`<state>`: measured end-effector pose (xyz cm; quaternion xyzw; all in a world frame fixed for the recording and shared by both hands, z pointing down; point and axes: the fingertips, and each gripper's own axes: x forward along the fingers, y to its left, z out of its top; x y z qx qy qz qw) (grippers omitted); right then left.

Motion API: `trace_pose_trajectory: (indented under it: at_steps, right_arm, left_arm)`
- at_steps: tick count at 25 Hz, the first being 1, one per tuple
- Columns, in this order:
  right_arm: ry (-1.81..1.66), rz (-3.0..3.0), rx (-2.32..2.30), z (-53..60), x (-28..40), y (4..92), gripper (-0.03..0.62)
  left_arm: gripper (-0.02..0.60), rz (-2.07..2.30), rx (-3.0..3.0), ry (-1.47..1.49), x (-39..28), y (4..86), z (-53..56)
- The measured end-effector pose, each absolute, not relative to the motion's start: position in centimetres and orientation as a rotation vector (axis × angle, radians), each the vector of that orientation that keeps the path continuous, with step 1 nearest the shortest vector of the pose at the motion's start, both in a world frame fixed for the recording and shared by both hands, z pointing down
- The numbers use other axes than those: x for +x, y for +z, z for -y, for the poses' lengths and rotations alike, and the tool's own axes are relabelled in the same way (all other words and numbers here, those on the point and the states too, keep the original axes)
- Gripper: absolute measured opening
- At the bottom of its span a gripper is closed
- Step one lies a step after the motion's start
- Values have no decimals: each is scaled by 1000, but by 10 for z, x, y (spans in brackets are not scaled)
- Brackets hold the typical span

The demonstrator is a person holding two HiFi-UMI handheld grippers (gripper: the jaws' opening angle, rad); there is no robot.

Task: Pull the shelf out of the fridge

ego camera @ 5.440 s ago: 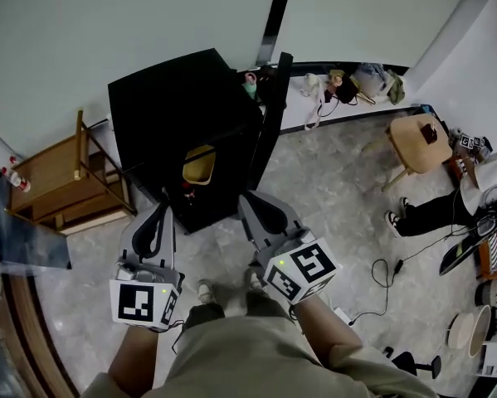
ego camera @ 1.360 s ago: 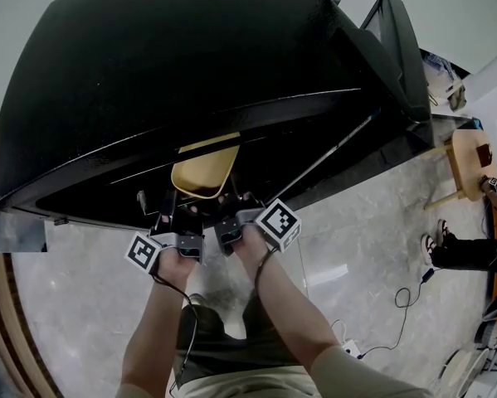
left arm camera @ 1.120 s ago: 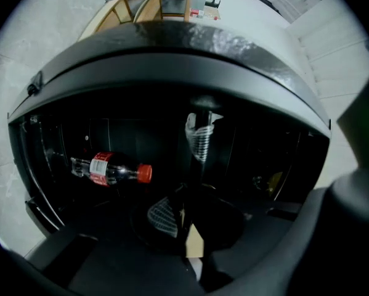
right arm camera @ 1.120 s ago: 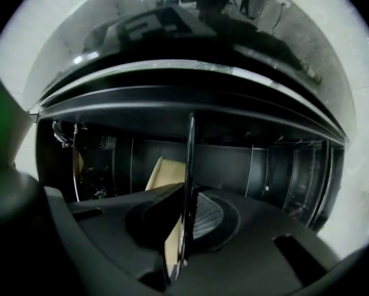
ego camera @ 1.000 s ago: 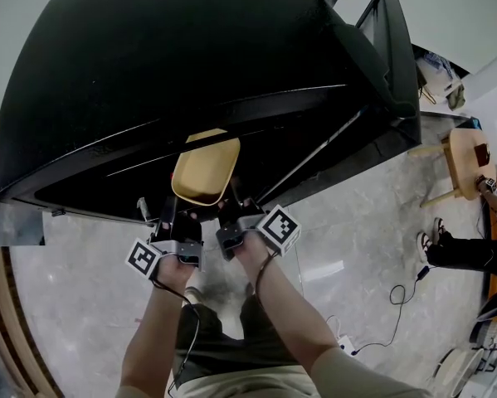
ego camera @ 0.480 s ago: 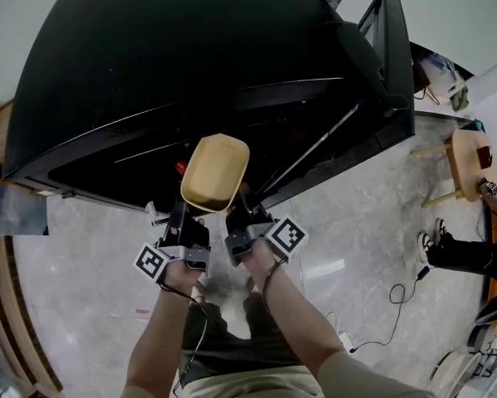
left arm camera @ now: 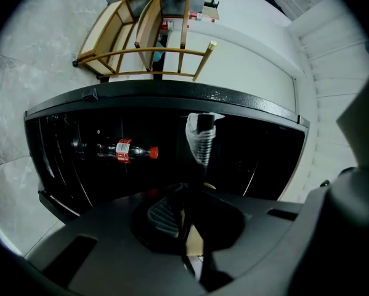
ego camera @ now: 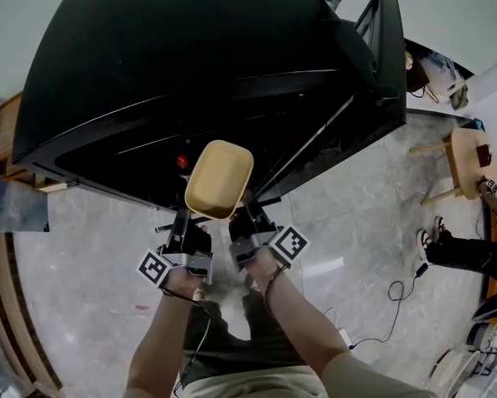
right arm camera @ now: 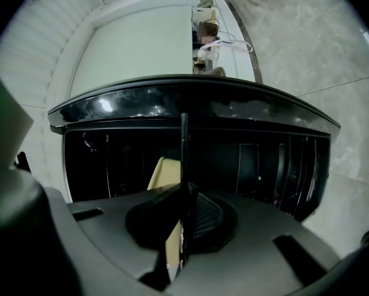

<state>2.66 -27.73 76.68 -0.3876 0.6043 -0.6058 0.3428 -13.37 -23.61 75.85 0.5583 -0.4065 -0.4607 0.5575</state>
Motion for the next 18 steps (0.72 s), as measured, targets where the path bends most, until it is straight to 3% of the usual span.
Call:
trace_pose_trajectory:
  at_steps: [18]
  right_arm:
    - [-1607,-1587,-986,212,46,758,3]
  left_arm:
    - [14,922,1332,-1076,-112,748,172]
